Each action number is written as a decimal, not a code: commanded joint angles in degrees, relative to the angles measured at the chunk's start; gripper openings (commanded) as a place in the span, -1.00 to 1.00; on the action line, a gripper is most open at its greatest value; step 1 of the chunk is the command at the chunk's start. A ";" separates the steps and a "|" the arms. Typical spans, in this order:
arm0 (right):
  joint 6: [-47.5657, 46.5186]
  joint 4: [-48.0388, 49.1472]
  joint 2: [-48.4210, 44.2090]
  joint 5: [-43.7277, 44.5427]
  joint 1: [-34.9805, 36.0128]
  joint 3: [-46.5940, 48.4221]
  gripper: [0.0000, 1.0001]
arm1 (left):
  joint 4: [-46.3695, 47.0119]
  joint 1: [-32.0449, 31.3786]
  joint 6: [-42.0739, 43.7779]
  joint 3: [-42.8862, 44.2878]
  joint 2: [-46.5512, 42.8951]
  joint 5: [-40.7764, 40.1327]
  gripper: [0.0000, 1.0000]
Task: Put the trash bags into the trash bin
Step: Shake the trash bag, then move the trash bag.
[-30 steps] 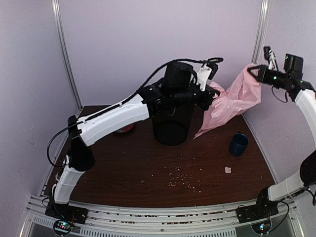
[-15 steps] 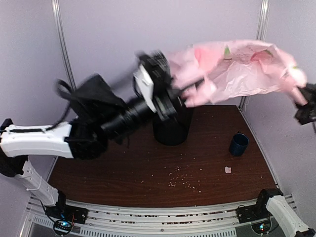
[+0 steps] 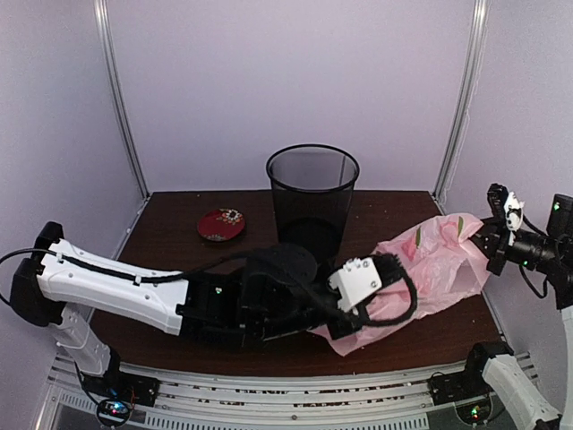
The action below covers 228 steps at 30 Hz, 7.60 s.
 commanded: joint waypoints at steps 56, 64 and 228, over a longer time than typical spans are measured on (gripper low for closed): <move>52.68 38.63 13.66 2.45 0.47 3.56 -1.00 | 29.71 6.26 -47.82 -22.73 -12.95 19.17 0.13; 53.70 39.96 14.85 2.45 0.55 4.35 -1.00 | 22.98 3.84 -49.42 -17.22 -8.69 16.29 0.06; 54.24 45.81 16.50 -23.41 1.68 10.83 0.64 | -5.75 2.61 -7.14 -8.80 -34.18 -35.83 -1.00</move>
